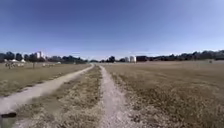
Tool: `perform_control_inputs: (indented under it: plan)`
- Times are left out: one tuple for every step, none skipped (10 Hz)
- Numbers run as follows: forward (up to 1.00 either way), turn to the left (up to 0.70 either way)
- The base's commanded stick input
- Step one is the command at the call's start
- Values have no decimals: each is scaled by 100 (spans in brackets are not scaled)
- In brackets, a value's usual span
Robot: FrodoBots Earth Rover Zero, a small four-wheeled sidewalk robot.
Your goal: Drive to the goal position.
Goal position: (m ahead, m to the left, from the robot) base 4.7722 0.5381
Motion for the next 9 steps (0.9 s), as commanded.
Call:
perform_control_inputs:
  plan:
    - [69,6]
    - [69,6]
    - [69,6]
    - [69,6]
    - [69,6]
    - [69,6]
    - [69,6]
    - [69,6]
    - [69,6]
